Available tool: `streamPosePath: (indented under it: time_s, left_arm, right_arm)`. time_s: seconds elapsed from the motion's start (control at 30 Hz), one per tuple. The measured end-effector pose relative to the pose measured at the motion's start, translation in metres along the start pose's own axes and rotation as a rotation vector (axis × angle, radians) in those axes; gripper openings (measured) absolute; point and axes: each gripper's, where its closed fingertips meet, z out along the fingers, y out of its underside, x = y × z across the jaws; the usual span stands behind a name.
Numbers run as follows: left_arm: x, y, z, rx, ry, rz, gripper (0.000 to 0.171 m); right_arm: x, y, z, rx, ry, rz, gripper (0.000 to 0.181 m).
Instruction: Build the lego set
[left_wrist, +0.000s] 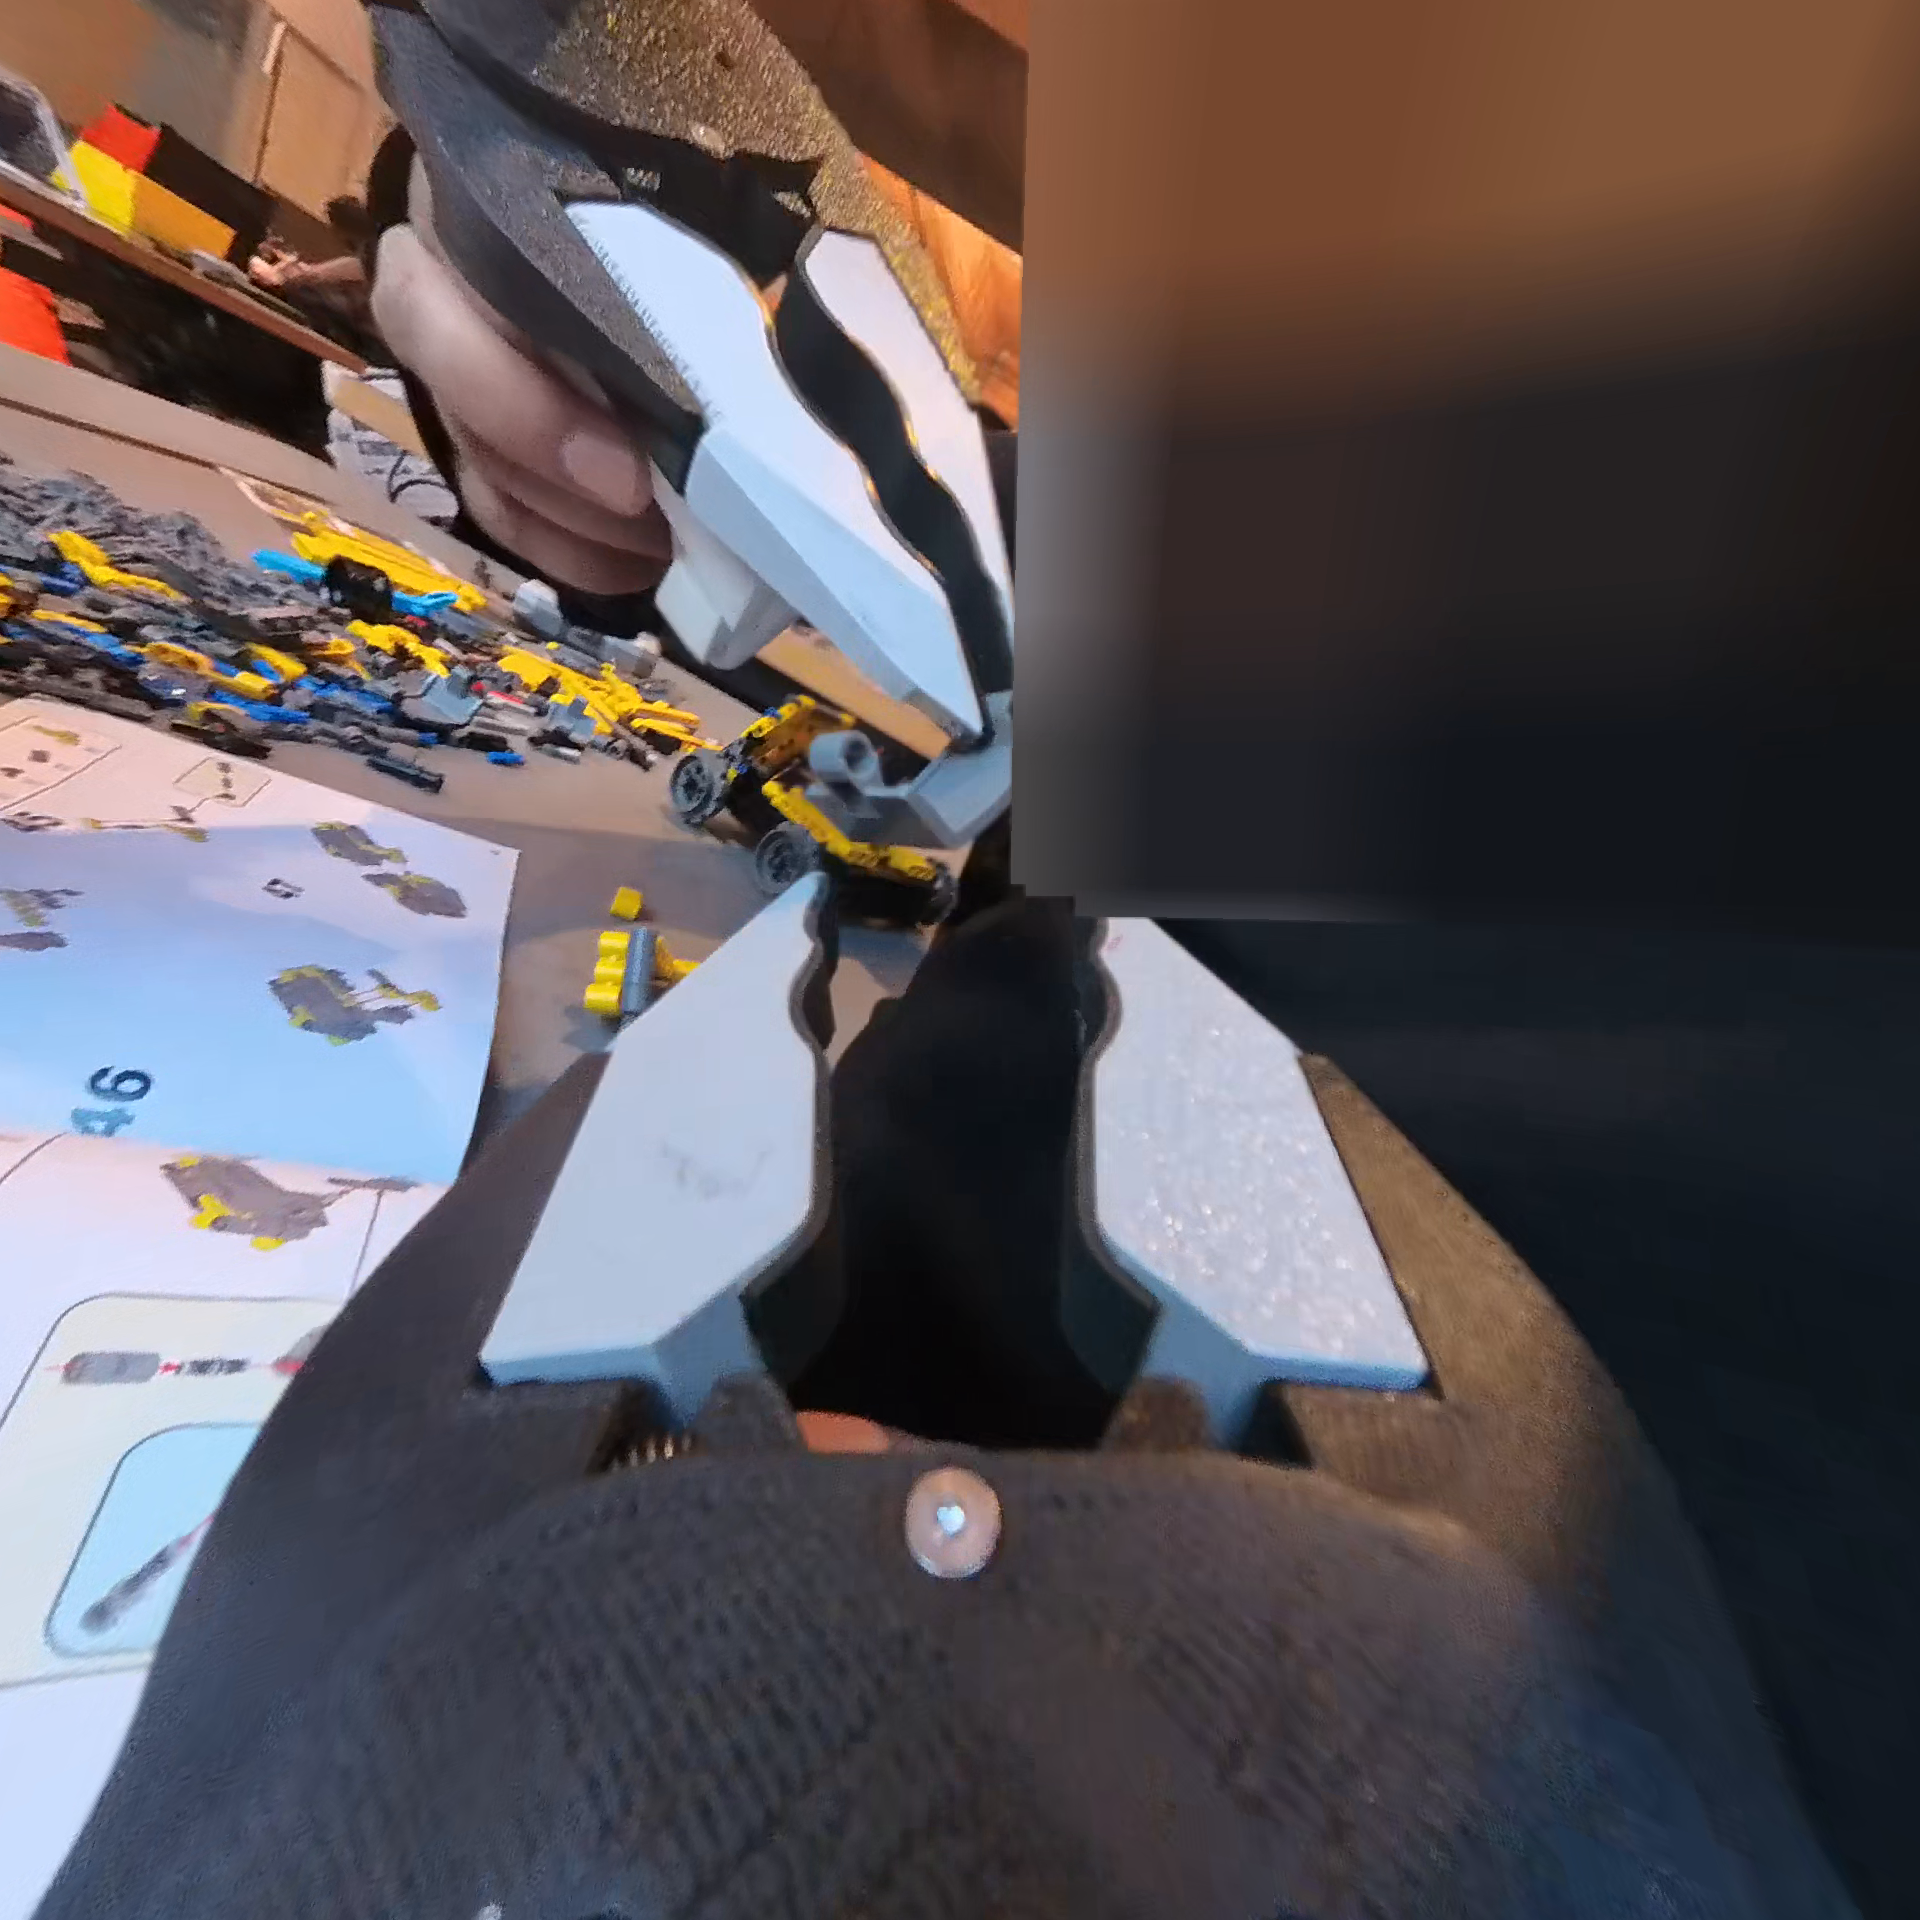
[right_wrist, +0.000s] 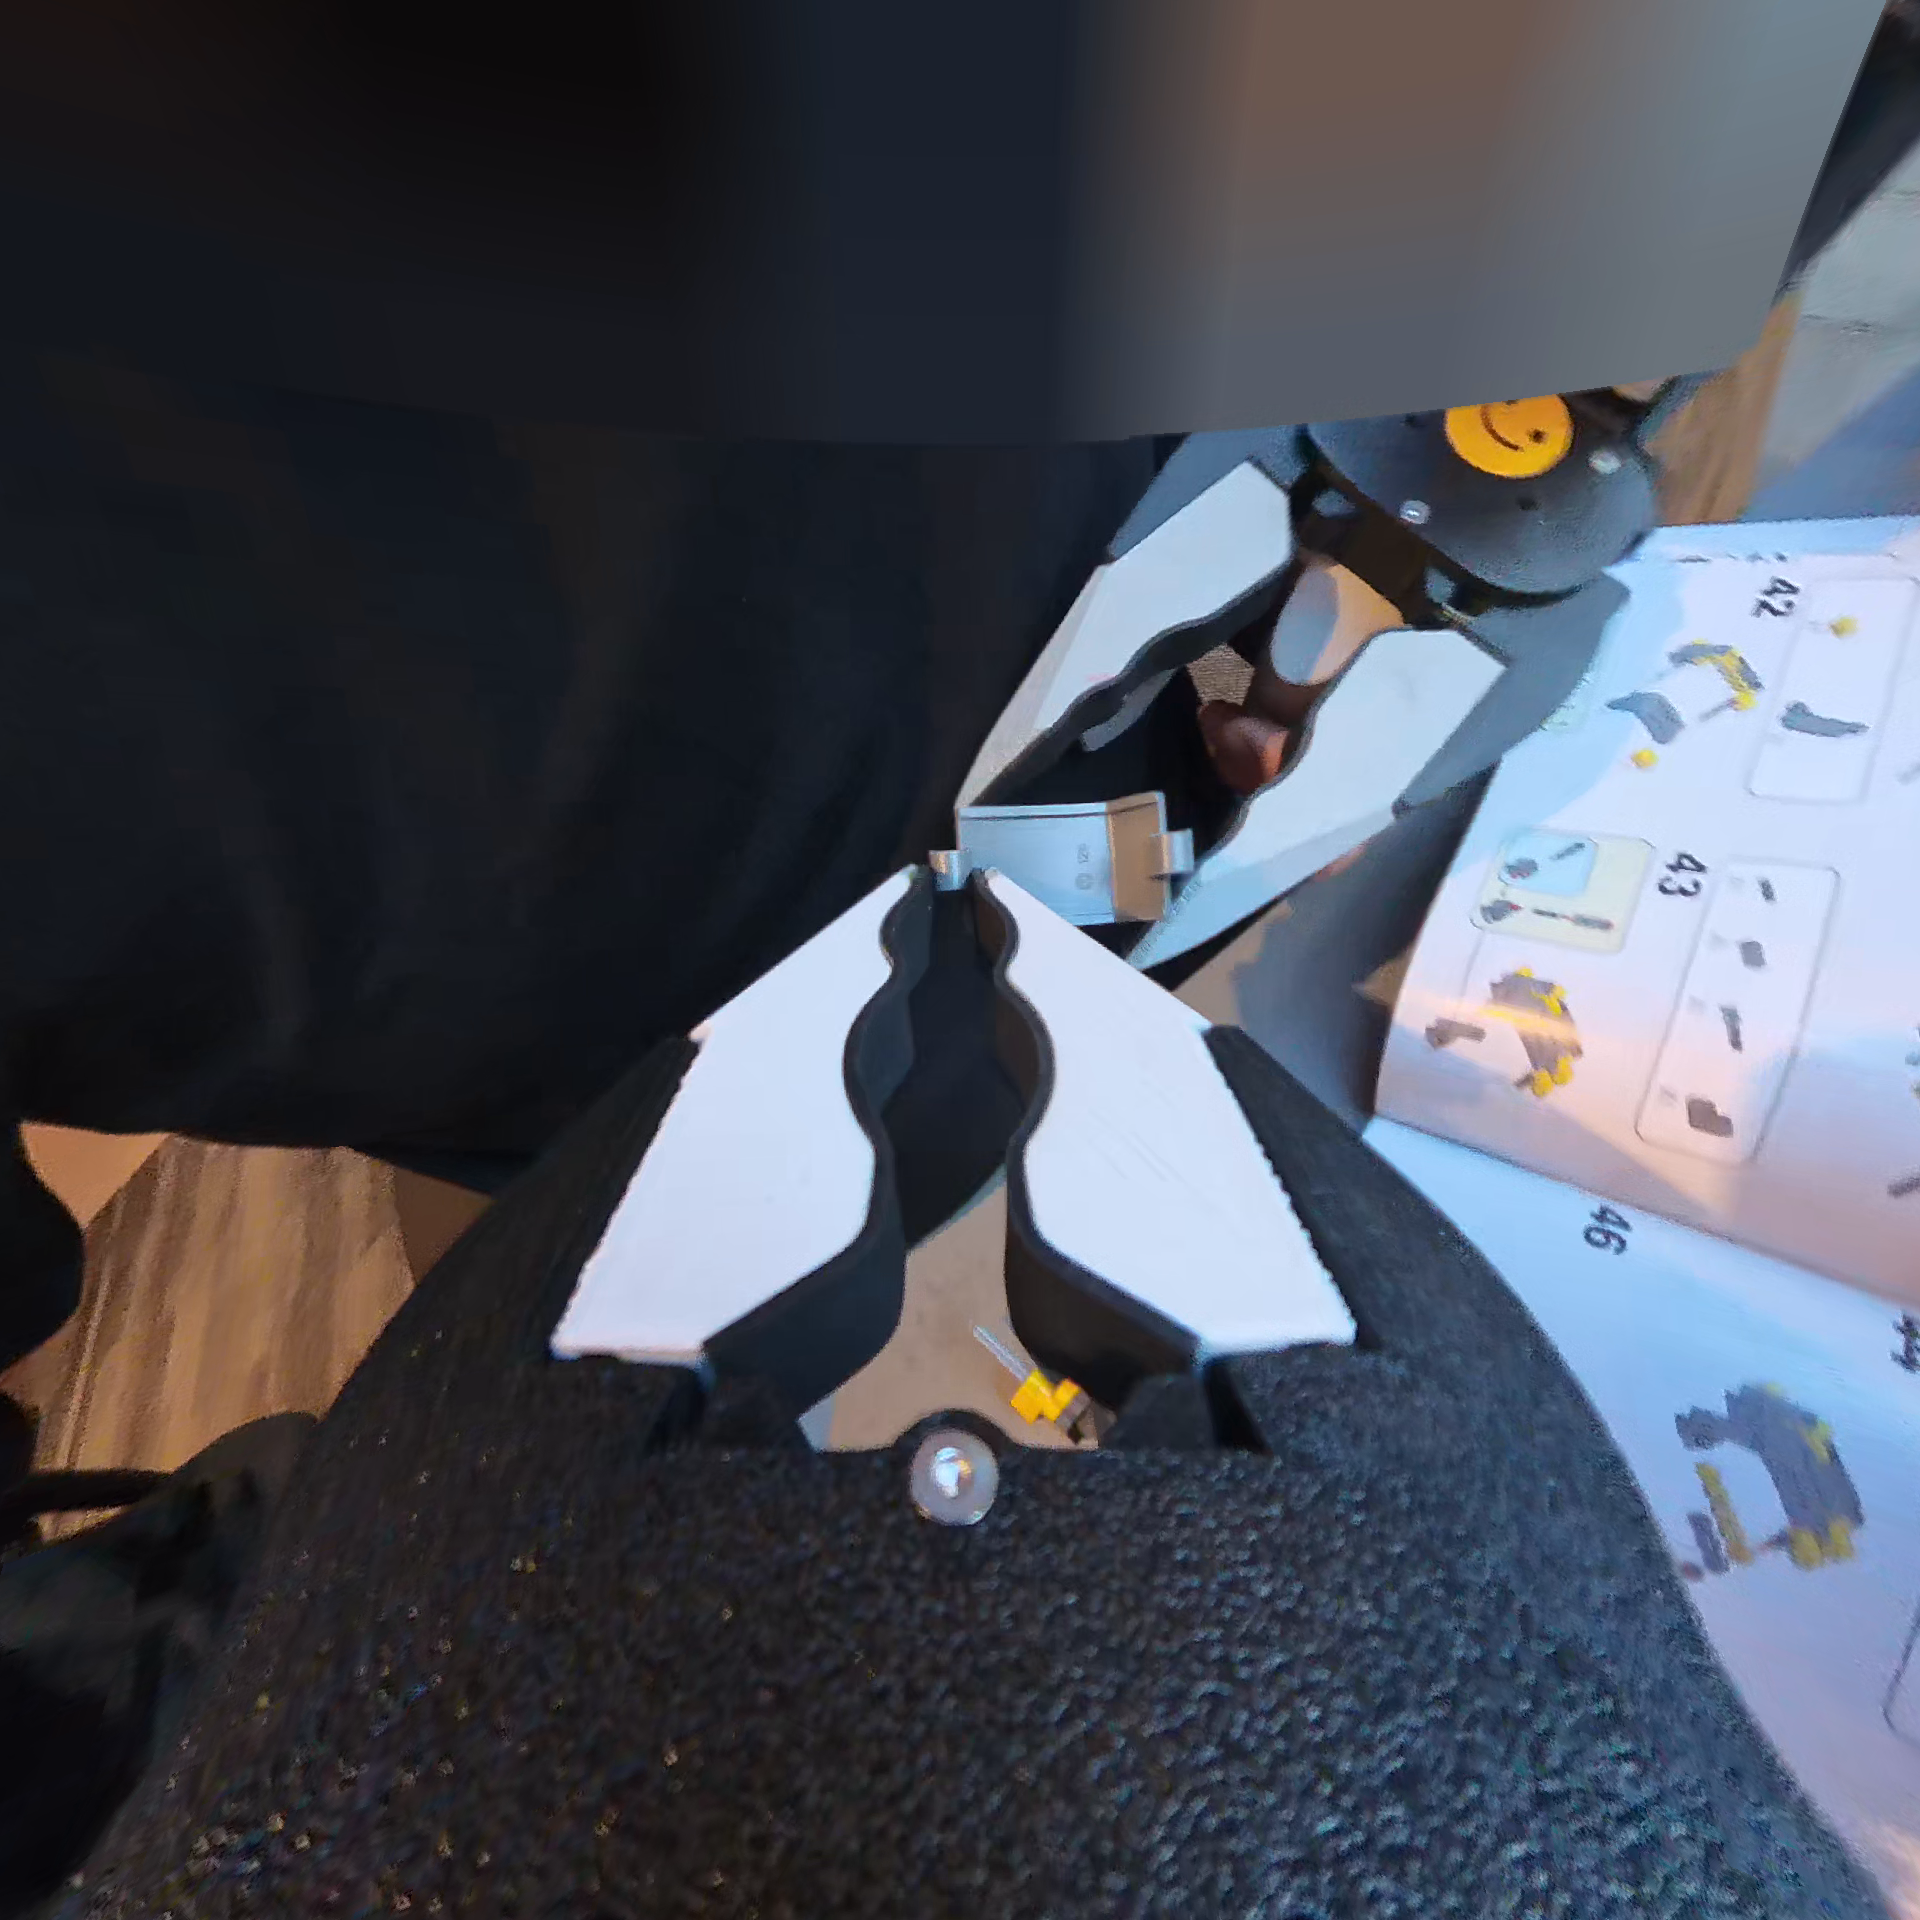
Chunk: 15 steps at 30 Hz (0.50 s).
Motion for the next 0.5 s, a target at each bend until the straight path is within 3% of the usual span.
streamPosePath:
  time_s: [0.23, 0.5]
  left_arm:
    - [0.023, -0.017, 0.0, 0.102, 0.183, -0.106, 0.037]
    - [0.045, -0.012, 0.008, 0.095, 0.319, -0.162, 0.026]
  right_arm:
    - [-0.024, -0.006, 0.008, -0.007, -0.102, -0.064, 0.007]
    - [-0.043, -0.015, 0.018, -0.014, -0.155, -0.138, 0.006]
